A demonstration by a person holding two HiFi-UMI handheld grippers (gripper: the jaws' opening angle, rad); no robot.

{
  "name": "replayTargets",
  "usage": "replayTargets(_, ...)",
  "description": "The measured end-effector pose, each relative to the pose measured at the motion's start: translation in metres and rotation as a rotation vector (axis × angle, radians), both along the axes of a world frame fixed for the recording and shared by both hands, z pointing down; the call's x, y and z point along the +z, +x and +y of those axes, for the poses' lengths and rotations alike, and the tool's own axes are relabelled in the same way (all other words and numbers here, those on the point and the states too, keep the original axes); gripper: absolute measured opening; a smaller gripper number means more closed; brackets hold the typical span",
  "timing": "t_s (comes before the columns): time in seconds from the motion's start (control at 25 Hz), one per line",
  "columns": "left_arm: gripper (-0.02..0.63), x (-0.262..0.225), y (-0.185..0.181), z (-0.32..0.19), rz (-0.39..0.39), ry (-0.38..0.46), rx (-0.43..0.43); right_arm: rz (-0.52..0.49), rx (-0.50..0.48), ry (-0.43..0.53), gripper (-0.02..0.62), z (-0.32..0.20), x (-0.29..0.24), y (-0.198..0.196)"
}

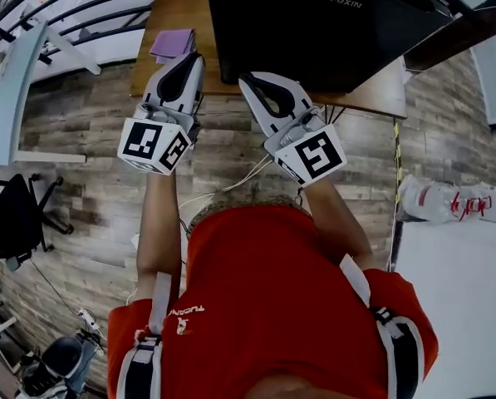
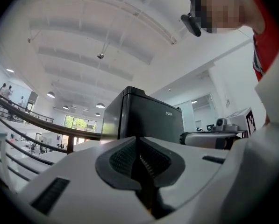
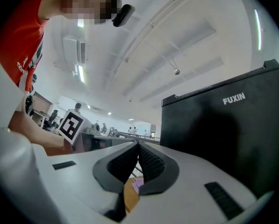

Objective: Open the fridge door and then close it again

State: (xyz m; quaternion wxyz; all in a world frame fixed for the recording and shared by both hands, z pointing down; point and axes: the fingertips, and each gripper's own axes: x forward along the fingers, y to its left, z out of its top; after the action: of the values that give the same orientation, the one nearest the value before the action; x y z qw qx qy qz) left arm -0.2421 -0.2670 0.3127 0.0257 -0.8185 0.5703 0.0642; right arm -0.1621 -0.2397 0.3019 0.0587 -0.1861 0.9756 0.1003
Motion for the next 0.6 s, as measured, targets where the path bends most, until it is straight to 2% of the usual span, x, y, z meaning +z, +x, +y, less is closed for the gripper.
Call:
replayTargets(0.32,0.108,0.009,-0.006,-0.039,-0.011,-0.03,0.149,0.015,0.112,0.008,0.025,-0.02,-0.001,-0.009)
replayTargets(0.6,0.146,0.014,-0.003,-0.07,-0.005,-0.048,0.25,0.029,0.219,0.004,0.025,-0.037,0.001,0.002)
